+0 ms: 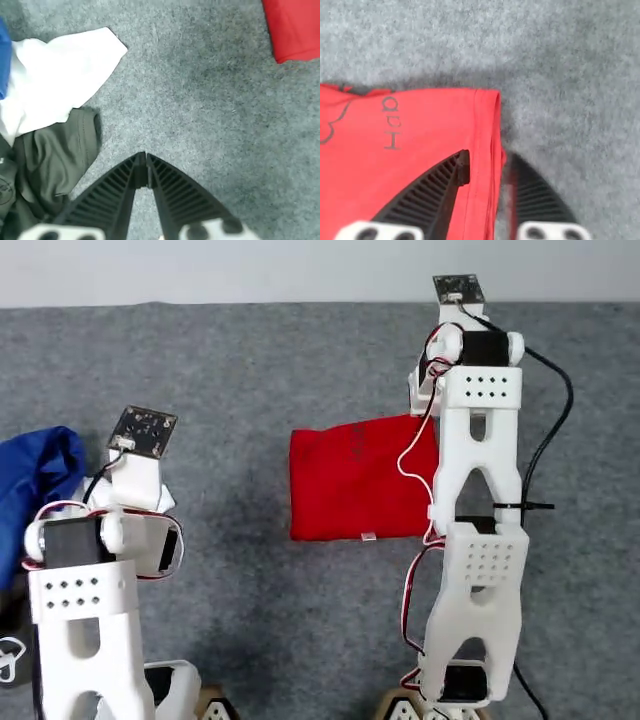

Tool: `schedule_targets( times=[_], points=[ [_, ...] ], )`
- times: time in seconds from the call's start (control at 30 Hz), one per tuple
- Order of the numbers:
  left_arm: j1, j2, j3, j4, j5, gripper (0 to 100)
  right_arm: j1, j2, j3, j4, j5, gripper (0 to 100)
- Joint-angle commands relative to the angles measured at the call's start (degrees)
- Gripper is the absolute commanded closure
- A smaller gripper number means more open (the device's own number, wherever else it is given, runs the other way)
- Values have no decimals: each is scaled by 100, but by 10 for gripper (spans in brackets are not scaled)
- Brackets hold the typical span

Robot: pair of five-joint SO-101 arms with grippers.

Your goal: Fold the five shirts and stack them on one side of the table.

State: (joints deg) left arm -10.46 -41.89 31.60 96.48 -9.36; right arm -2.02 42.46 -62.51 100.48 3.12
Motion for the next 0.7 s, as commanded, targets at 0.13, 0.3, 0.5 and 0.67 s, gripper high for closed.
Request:
schedule_targets(
  times=[0.13,0.3,0.5,0.67],
  points=[
    [-255,-97,-470,334,-44,994,-400,-1684,2620,224,607,987],
    [-1204,-97,-470,343,-53,994,-523,-1640,3710,163,826,988],
    [-2163,-97,-470,352,-141,994,13,-1121,4563,-576,1116,988],
    [-2541,-105,-470,352,-510,994,75,-1033,4422,-602,1178,988]
  ],
)
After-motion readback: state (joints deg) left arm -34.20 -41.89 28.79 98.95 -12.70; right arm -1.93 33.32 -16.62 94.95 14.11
